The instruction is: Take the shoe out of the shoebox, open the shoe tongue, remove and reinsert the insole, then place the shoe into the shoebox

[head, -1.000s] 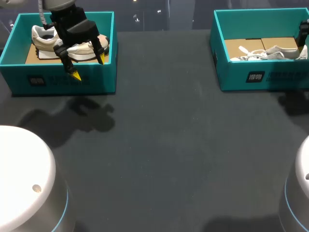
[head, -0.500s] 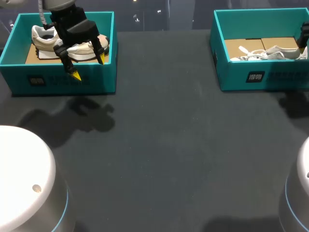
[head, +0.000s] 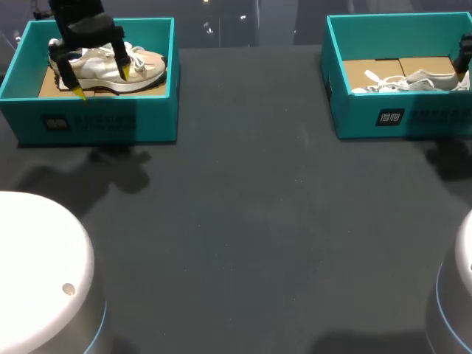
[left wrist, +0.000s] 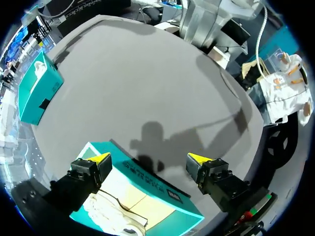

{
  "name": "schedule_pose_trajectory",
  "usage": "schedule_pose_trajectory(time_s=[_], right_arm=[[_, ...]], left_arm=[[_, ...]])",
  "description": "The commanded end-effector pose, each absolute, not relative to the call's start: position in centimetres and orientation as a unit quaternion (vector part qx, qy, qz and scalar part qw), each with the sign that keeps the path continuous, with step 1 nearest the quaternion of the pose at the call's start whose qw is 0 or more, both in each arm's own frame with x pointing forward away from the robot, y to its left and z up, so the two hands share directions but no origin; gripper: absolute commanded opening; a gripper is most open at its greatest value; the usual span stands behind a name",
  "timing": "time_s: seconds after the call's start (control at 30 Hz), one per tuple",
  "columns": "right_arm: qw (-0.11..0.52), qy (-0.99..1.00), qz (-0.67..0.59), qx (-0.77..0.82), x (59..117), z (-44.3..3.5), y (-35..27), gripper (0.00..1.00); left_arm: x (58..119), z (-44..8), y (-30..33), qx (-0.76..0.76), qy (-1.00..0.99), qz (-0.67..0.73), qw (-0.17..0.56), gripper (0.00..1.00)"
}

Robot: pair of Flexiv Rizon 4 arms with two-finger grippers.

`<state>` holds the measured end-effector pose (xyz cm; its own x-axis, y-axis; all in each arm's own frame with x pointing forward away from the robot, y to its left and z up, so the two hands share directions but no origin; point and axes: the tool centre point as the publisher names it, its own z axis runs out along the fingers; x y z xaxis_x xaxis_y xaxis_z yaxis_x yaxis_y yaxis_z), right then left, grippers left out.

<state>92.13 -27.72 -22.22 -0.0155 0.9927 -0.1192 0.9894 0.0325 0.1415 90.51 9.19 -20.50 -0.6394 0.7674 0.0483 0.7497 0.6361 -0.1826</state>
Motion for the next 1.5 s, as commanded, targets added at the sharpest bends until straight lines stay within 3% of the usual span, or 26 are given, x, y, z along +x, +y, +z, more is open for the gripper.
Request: schedule_pose_trajectory(time_s=[0.03, 0.17, 0.6, 1.17, 1.5], right_arm=[[0.093, 0.712, 0.009, 0.695, 92.0, -22.2, -27.7, 1.0], [0.093, 0.712, 0.009, 0.695, 92.0, -22.2, -27.7, 1.0], [0.093, 0.712, 0.009, 0.695, 92.0, -22.2, -27.7, 1.0], [0.093, 0.712, 0.009, 0.695, 92.0, -22.2, -27.7, 1.0], [0.093, 0.712, 0.009, 0.695, 92.0, -22.2, -27.7, 1.0]], left_arm=[[92.9, -19.6, 11.9, -0.462, -0.882, 0.04, 0.078, 1.0], [96.7, -21.7, 15.3, -0.54, -0.836, -0.065, 0.081, 1.0], [97.6, -22.1, 16.4, -0.555, -0.826, -0.076, 0.066, 1.0], [112.2, -23.0, 27.9, -0.642, -0.762, -0.064, 0.061, 1.0], [112.2, -23.0, 27.9, -0.642, -0.762, -0.064, 0.061, 1.0]])
